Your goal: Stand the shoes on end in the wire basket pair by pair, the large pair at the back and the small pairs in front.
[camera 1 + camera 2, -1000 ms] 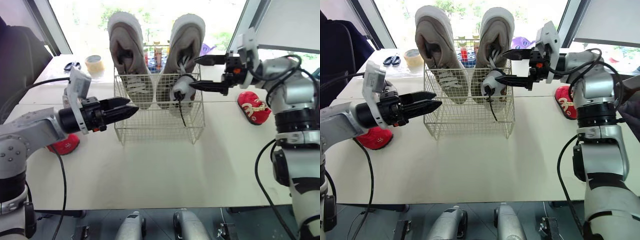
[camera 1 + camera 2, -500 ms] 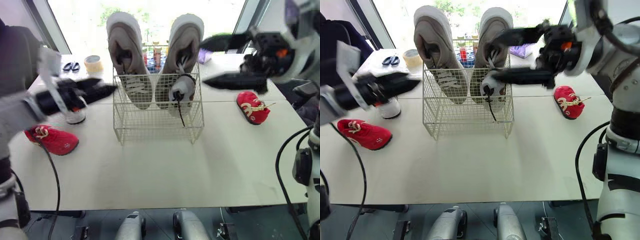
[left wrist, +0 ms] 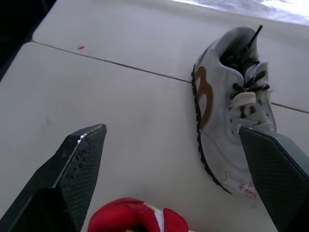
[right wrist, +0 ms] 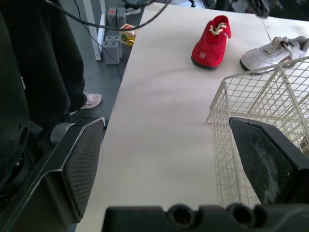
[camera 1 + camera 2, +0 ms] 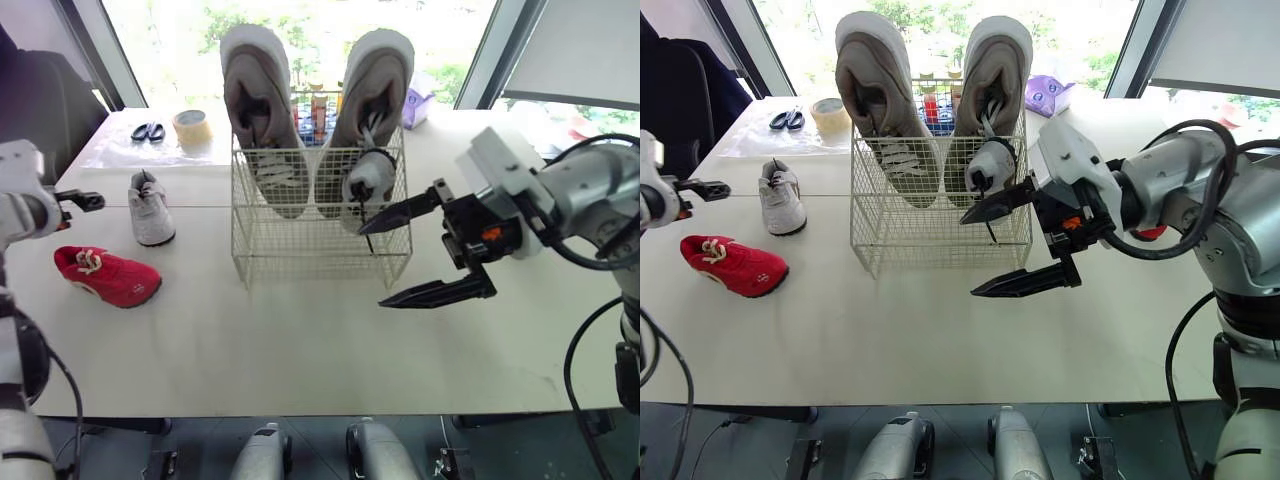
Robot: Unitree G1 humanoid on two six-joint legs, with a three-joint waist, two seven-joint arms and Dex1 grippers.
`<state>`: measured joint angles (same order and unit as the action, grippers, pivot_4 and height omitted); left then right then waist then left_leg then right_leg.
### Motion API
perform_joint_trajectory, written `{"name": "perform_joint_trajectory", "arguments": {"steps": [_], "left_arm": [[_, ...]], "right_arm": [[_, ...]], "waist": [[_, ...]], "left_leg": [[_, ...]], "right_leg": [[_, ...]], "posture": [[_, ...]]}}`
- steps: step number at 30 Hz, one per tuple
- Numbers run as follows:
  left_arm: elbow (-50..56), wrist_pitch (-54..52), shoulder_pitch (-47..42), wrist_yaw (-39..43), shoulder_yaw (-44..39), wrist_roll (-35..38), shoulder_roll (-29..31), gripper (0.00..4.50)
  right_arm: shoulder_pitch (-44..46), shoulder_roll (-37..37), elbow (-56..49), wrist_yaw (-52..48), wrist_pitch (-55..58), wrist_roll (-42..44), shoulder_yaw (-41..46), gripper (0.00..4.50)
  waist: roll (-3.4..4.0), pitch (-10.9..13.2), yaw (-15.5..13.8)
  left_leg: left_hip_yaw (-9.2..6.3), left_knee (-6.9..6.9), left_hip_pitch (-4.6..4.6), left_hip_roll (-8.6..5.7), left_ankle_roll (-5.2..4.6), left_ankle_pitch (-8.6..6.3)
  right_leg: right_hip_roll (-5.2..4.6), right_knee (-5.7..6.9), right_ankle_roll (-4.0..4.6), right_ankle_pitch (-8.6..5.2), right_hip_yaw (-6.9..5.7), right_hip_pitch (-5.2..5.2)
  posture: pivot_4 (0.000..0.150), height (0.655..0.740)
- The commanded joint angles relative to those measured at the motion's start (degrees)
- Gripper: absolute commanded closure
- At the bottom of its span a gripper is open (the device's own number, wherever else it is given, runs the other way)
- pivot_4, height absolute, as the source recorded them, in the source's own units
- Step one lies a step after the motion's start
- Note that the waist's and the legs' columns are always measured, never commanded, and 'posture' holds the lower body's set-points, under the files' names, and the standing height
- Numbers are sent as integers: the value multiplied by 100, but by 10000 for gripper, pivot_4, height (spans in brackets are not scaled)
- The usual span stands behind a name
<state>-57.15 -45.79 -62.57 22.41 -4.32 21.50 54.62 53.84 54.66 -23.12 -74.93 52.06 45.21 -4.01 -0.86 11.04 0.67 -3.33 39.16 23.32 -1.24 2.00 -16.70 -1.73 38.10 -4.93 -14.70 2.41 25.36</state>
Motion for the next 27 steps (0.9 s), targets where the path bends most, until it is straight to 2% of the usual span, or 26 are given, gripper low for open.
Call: {"name": "perform_joint_trajectory", "arguments": {"steps": [1, 6, 14, 17, 24, 25, 27], "left_arm": [[-877, 843, -358, 154, -72, -470, -118, 223], [-1587, 1618, -577, 46, -318, -720, -469, 223], [-2014, 2135, -678, -730, -872, -908, -1111, 223], [-2085, 2154, -574, -1128, -1133, -883, -1318, 8618], [-2117, 2149, -385, -1690, -1621, -913, -1663, 42446], [-2113, 2158, -382, -1679, -1639, -945, -1690, 44610], [-2099, 2142, -418, -1651, -1726, -937, -1716, 44610]], "right_arm": [[194, 29, 27, 19, -101, -22, 131, 0], [181, 31, 22, 194, -67, -37, 198, 0], [277, -22, -8, 625, 115, 105, 366, 0], [336, -58, -64, 883, 304, 273, 490, 0], [405, -31, -147, 1379, 709, 645, 784, 0], [391, -11, -157, 1412, 733, 667, 803, 0], [347, 32, -178, 1467, 754, 688, 824, 0]], "waist": [[0, 0, 9], [-3, 0, 23], [-6, -2, -5], [-6, -2, -6], [-6, -3, -7], [-6, -3, -12], [-7, -4, -24]], "left_leg": [[0, 0, 1, 0, 0, 0], [0, -2, 7, 5, 0, 0], [-1, 0, 8, 0, -2, -1], [-2, 0, 8, 0, -2, -1], [-2, 0, 7, 0, -2, -1], [-2, 0, 6, -1, -2, -1], [-3, 0, 6, -3, -1, -1]], "right_leg": [[0, -1, 0, 0, 0, 1], [-10, 1, 0, 0, 4, 13], [-21, 2, -3, 2, 4, 11], [-22, 2, -3, 2, 4, 12], [-24, 7, -3, 2, 4, 12], [-26, 7, -3, 2, 4, 11], [-27, 8, -3, 3, 3, 10]], "posture": [[1500, 7400], [1500, 7400], [1500, 7400], [1500, 7400], [1500, 7400], [1500, 7400], [1500, 7400]]}}
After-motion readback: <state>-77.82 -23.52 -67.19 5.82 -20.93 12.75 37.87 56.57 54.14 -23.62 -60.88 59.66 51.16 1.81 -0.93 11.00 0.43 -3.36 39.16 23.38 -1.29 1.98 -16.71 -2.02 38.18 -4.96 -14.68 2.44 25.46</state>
